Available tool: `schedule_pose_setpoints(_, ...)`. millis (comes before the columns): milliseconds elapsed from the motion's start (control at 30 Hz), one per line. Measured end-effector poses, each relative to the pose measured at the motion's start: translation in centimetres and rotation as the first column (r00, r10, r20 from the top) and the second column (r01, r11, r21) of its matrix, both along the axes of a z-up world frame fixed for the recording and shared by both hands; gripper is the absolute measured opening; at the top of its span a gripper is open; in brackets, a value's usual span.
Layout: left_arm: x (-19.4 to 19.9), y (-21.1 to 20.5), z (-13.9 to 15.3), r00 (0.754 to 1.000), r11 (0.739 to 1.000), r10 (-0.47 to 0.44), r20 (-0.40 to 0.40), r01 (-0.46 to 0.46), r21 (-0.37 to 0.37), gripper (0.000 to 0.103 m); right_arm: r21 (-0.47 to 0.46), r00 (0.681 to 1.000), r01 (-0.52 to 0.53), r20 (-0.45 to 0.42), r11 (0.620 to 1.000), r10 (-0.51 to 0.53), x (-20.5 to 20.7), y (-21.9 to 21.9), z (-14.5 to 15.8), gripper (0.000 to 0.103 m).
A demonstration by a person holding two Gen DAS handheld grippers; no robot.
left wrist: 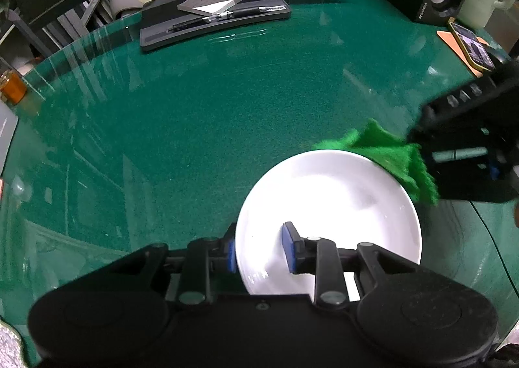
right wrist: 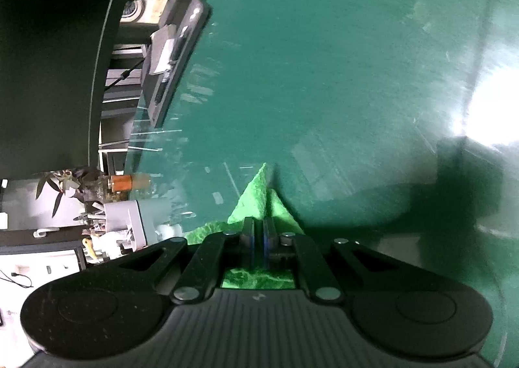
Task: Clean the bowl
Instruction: 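Hold the bowl with the left gripper while the right gripper rubs the cloth inside it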
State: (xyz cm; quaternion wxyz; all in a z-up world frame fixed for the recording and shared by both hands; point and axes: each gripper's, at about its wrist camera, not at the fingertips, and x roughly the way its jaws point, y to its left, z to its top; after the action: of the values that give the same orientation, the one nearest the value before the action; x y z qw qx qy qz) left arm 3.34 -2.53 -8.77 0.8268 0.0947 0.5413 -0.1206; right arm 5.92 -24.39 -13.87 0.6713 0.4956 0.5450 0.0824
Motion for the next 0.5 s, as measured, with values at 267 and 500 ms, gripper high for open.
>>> schedule_pose_setpoints(267, 0.0, 0.0, -0.1, 1.0, 1.0, -0.01, 0.004, 0.01, 0.005, 0.028, 0.008, 0.999, 0.004, -0.047, 1.0, -0.004, -1.7, -0.8, -0.2, 0.006)
schedule_pose_setpoints(500, 0.0, -0.3, -0.1, 1.0, 1.0, -0.017, 0.01, 0.017, 0.022, 0.029, -0.019, 0.998, -0.058, 0.024, 0.998, 0.059, 2.2, 1.6, 0.8, 0.006)
